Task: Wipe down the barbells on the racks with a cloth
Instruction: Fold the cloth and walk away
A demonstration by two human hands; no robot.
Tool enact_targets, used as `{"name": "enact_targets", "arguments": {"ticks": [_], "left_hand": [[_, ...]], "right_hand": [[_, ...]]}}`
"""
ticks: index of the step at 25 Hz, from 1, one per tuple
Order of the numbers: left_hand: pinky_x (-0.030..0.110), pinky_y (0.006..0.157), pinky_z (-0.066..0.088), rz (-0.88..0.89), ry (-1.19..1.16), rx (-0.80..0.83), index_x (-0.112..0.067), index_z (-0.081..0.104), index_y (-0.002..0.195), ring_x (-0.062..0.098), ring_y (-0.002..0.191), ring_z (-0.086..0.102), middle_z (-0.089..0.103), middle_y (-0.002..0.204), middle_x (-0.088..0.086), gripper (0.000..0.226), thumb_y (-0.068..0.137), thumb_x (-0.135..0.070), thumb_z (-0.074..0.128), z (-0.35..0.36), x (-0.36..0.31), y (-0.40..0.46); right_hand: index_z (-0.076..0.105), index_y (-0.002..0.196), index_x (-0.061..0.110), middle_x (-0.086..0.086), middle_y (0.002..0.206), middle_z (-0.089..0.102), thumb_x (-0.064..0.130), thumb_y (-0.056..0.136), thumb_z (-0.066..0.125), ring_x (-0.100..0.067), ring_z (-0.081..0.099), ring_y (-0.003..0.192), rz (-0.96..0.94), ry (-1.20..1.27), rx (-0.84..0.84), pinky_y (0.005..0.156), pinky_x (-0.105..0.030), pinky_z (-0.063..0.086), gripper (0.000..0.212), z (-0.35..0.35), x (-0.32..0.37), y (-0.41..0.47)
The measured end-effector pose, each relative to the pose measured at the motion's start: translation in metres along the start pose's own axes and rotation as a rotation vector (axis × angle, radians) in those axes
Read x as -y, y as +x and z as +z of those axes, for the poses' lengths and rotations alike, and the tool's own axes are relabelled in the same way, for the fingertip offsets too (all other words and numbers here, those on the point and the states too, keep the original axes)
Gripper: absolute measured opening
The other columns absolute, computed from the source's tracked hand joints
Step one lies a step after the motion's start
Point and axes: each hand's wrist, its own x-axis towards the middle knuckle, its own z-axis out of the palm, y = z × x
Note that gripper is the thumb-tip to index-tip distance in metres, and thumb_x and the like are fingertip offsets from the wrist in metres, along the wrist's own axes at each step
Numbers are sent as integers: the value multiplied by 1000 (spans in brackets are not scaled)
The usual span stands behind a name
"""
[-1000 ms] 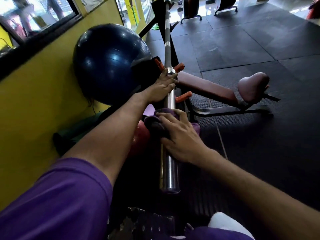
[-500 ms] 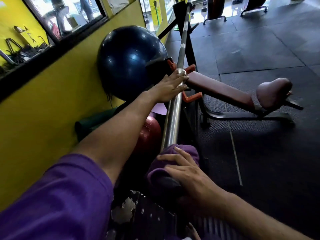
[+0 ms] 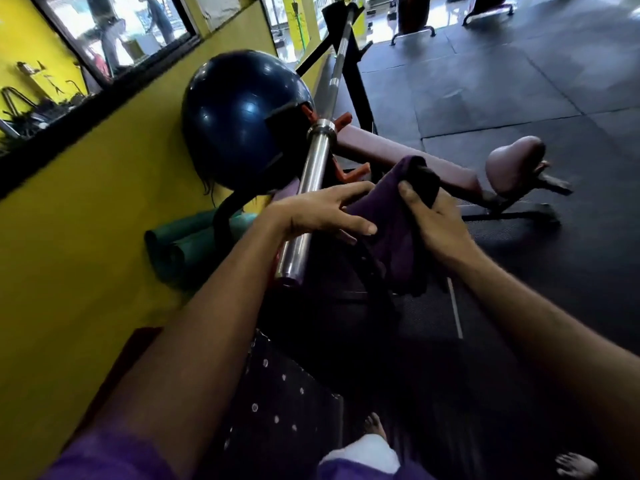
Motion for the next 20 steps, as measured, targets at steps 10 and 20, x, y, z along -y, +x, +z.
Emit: {"name": "enact_targets", "arguments": {"ticks": [10,20], "left_hand": [[9,65,44,370,535,157,-45,68,93,-9,70,61,67,79,-18,32,86,-15,75,78,-41,113],[27,64,52,634,635,1003,-28,74,91,7,70,64,72,78,-7,12,83,-26,83,361,-103,168]], "right_hand": [[63,109,19,11,97,67,6,91,67,9,59,87,59,-375,-325,79,-11,45,23,-102,-2,-100],[67,112,18,17,104,69,28,87,79,10,62,98,440,-394,-1045,87,-9,46,29,-147,-18,-379]]}}
